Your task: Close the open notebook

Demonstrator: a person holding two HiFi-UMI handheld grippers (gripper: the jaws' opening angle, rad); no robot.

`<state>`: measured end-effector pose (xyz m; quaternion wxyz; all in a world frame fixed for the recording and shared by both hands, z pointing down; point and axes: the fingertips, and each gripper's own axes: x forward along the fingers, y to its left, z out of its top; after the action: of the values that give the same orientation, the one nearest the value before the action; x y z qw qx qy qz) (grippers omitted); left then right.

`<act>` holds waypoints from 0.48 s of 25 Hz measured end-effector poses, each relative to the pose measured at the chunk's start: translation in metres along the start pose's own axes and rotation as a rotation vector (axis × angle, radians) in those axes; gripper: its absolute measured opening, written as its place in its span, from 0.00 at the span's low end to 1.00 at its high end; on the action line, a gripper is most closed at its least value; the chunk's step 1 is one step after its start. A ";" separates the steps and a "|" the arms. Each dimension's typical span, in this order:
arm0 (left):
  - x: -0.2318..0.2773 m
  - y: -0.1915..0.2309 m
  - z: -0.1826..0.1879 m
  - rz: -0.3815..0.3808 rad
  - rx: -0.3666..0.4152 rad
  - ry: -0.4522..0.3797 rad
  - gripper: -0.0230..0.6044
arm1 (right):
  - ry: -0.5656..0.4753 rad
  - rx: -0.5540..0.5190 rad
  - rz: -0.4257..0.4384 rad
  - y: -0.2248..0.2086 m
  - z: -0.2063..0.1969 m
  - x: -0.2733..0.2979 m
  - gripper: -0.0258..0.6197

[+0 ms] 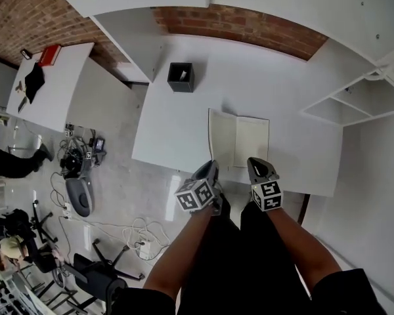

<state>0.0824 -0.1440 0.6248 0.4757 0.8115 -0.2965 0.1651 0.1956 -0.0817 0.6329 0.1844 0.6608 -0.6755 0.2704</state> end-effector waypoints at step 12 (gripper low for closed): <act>0.007 -0.070 -0.026 0.004 0.115 0.041 0.09 | 0.002 0.008 0.014 -0.046 -0.013 -0.050 0.04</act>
<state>0.1324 -0.0978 0.5942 0.4339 0.8335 -0.2782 0.1992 0.2432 -0.0331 0.6180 0.1806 0.6567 -0.6787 0.2748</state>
